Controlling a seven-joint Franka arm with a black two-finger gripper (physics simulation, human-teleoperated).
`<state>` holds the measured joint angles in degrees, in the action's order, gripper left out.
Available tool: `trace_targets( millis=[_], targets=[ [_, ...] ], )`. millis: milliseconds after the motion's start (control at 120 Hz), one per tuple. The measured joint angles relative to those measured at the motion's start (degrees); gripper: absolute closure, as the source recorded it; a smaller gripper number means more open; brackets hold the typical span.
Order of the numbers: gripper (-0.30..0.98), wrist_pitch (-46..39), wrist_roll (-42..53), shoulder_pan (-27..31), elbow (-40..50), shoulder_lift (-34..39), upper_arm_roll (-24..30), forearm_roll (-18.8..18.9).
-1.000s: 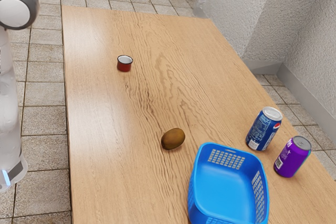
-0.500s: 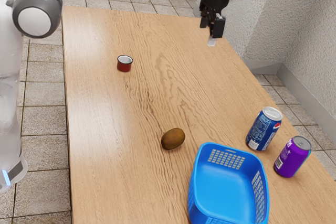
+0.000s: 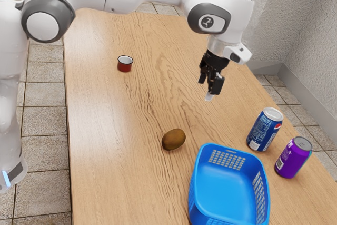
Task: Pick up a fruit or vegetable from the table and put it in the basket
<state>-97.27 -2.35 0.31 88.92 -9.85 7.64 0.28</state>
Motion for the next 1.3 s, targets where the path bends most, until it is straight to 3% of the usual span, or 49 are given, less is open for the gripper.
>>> trace_targets(
  millis=[533, 725, 933, 1300],
  targets=[
    [0.0, -18.93, -8.25, -5.4, 25.07, 10.9, 2.35, -4.87],
    [0.0, -21.22, -10.04, -6.69, 27.64, 12.52, 1.31, -5.27],
    [0.0, -22.35, -11.45, 0.66, 29.19, 13.7, 0.85, -5.36],
    [0.0, -23.42, -13.3, -1.02, 30.92, 14.0, 1.35, -5.37]
  ],
)
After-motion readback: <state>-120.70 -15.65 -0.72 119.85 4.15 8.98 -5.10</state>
